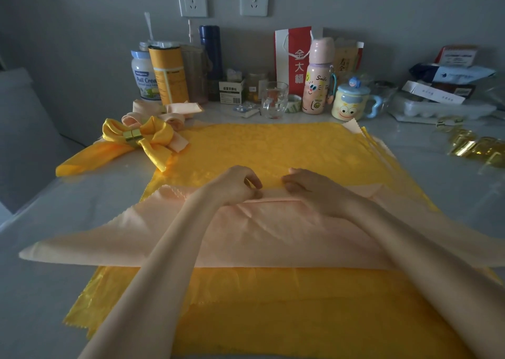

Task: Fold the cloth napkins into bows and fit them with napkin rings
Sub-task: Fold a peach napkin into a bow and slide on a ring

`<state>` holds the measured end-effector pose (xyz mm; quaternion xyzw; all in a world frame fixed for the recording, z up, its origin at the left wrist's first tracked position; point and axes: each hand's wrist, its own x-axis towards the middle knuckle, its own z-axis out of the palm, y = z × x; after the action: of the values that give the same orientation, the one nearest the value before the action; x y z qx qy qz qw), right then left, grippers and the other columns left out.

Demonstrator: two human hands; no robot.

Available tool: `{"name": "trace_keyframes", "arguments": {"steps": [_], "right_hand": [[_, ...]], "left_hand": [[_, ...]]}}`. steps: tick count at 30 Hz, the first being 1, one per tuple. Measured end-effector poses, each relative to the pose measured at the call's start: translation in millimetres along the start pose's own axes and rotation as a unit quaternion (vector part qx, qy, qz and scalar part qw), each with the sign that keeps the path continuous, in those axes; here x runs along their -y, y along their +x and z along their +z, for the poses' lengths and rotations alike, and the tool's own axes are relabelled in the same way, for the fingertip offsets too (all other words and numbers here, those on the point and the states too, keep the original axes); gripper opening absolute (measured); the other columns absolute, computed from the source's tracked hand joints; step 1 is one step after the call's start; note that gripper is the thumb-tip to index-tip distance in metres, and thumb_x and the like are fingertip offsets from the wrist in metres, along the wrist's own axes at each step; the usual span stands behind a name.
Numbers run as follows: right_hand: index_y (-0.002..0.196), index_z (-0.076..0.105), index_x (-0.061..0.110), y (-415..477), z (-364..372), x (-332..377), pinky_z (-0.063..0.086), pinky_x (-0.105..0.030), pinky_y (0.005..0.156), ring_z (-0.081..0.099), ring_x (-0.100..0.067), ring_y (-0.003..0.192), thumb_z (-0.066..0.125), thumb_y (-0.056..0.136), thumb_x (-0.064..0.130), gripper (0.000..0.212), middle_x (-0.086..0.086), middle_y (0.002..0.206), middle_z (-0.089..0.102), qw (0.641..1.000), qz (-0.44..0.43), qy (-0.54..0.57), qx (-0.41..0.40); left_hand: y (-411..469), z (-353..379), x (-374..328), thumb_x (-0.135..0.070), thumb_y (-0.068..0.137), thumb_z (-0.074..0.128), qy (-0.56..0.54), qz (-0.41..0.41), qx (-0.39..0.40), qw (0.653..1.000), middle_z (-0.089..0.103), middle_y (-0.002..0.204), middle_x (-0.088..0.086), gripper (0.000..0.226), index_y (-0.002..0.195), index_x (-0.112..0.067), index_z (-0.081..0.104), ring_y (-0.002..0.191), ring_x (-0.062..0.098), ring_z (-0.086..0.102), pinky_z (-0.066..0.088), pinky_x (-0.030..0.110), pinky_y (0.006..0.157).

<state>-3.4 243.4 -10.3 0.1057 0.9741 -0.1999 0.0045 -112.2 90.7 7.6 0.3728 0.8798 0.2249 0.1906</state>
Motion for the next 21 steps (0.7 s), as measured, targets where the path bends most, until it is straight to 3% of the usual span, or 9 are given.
{"name": "trace_keyframes", "arguments": {"steps": [4,8,13,17,21], "right_hand": [[0.114,0.066,0.01,-22.9,-8.3,-4.0,0.038,-0.022,0.087,0.053,-0.017,0.108,0.044,0.097,0.012,0.027,-0.003,0.114,0.061,0.998,-0.02,0.016,-0.063],[0.104,0.069,0.016,-29.5,-0.7,-9.3,0.04,-0.023,0.079,0.055,-0.015,0.092,0.051,0.091,0.011,0.023,0.001,0.097,0.06,0.992,-0.003,0.029,-0.124],[0.089,0.065,0.015,-28.9,4.7,-7.1,0.042,-0.031,0.079,0.052,-0.016,0.085,0.058,0.084,0.01,0.01,0.006,0.085,0.055,0.982,-0.037,-0.01,-0.184],[0.087,0.063,0.014,-36.1,7.3,-8.8,0.037,-0.028,0.075,0.047,-0.013,0.078,0.061,0.081,0.005,0.01,0.006,0.082,0.053,0.97,-0.083,-0.068,-0.217],[0.082,0.062,0.01,-43.8,8.4,-7.4,0.036,-0.028,0.072,0.053,-0.021,0.075,0.065,0.073,-0.005,0.018,-0.003,0.082,0.06,0.967,-0.113,-0.091,-0.21]], "left_hand": [[-3.9,-1.4,-1.4,-0.021,0.09,0.06,0.022,-0.002,-0.006,1.0,0.053,0.113,0.002,0.03,0.119,-0.017,0.061,0.102,0.017,0.05,0.039,0.023,0.079],[-7.7,6.0,-7.9,-0.016,0.09,0.052,0.107,-0.007,-0.052,0.993,0.057,0.116,0.001,0.026,0.114,-0.022,0.062,0.119,0.023,0.039,0.036,0.029,0.09],[-14.0,8.6,-15.4,-0.014,0.089,0.053,0.166,0.006,-0.09,0.982,0.058,0.116,0.001,0.026,0.112,-0.021,0.061,0.119,0.024,0.039,0.032,0.032,0.095],[-19.4,1.8,-18.2,-0.025,0.087,0.06,0.128,0.009,-0.062,0.99,0.06,0.114,0.003,0.023,0.109,-0.018,0.064,0.117,0.025,0.043,0.039,0.03,0.087],[-25.3,-1.9,-21.8,-0.03,0.091,0.057,0.071,-0.003,-0.063,0.996,0.063,0.111,0.009,0.029,0.104,-0.006,0.067,0.104,0.024,0.056,0.045,0.03,0.081]]}}
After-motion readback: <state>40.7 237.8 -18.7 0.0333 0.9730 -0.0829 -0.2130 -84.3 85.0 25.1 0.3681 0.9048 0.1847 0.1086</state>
